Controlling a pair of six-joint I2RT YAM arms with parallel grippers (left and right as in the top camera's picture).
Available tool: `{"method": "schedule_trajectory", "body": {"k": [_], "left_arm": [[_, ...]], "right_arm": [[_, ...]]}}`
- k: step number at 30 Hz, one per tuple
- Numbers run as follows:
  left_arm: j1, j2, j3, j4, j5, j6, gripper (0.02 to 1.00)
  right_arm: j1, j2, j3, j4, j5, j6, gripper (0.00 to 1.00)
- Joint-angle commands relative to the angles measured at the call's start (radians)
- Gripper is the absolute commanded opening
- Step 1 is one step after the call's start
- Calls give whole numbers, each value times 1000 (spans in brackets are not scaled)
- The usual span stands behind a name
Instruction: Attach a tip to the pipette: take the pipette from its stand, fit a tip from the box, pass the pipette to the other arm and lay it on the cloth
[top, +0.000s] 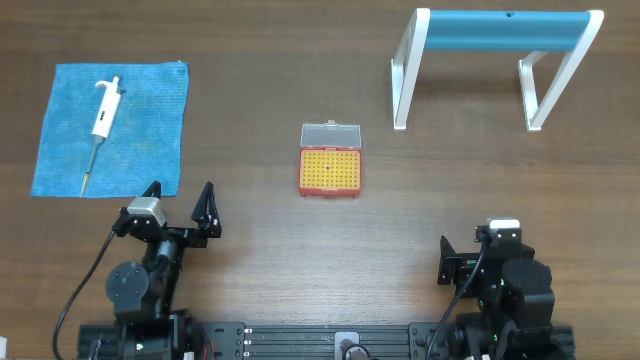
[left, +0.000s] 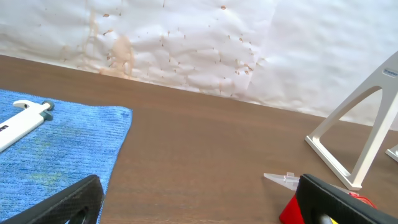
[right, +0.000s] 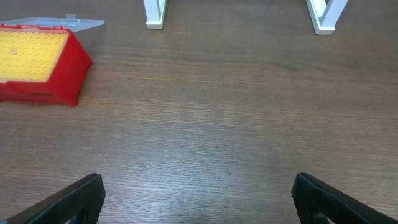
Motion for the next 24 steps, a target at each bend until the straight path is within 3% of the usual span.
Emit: {"method": "schedule_trajectory", "body": {"k": [1, 3, 14, 18, 24], "left_arm": [[-5, -14, -5, -1, -16, 16, 998], [-5, -14, -5, -1, -16, 16, 998], [-5, -14, -5, -1, -16, 16, 996], [-5, -14, -5, -1, -16, 16, 998], [-5, -14, -5, -1, -16, 16, 996]], "right_arm": [[-4, -5, -4, 0, 12, -17, 974], [-4, -5, -5, -16, 39, -29, 965], [-4, -142, -31, 10, 14, -25, 976], [-5, -155, -97, 246, 8, -25, 976], [-5, -157, -299, 795, 5, -26, 976]]}}
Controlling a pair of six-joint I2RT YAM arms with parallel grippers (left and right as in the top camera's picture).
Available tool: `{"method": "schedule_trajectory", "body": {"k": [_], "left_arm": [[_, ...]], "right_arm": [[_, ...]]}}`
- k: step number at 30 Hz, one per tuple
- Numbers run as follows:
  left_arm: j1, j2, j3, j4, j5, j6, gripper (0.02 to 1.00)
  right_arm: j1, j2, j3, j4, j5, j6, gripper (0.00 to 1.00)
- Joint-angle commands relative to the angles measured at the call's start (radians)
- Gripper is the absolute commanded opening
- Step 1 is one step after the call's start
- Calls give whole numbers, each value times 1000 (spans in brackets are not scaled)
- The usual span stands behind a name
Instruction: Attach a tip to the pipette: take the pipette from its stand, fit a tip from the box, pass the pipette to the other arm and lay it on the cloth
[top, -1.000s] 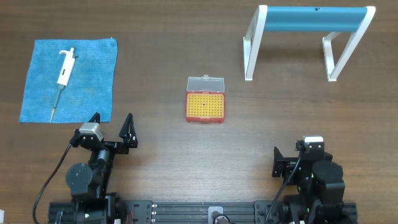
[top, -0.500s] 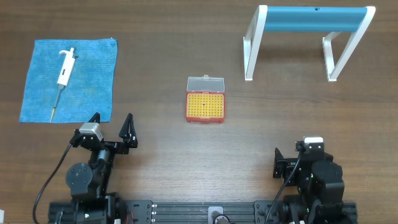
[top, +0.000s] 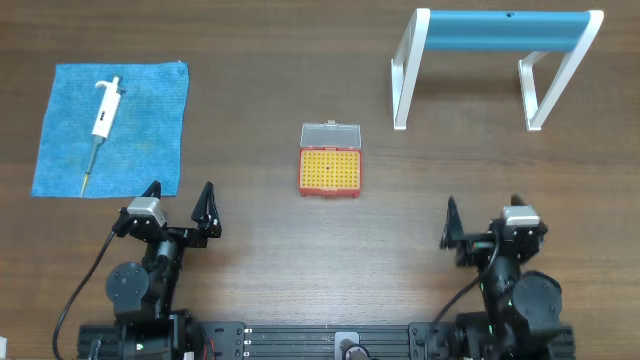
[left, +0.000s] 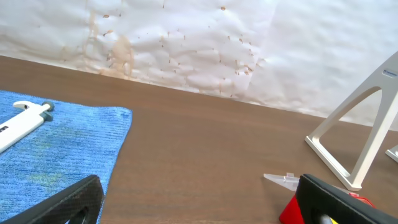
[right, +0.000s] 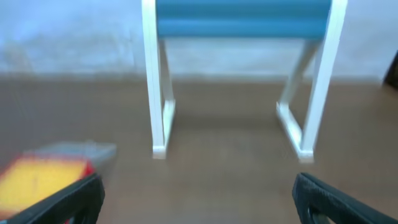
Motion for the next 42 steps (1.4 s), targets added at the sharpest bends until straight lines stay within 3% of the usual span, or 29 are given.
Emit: {"method": "schedule_trajectory", "body": {"k": [1, 4, 6, 13, 42], "left_arm": [[-5, -11, -5, -2, -16, 16, 998], [-5, -11, -5, -2, -16, 16, 998], [-5, -11, -5, -2, -16, 16, 996], [-5, -11, -5, -2, -16, 16, 998], [-5, -11, -5, -2, -16, 16, 996]], "right_arm": [[-5, -10, -175, 332, -11, -11, 974], [-5, -10, -282, 508, -15, -10, 976], [-5, -10, -322, 528, -15, -10, 976], [-12, -9, -323, 382, -7, -23, 976], [-14, -8, -323, 384, -8, -22, 976]]}}
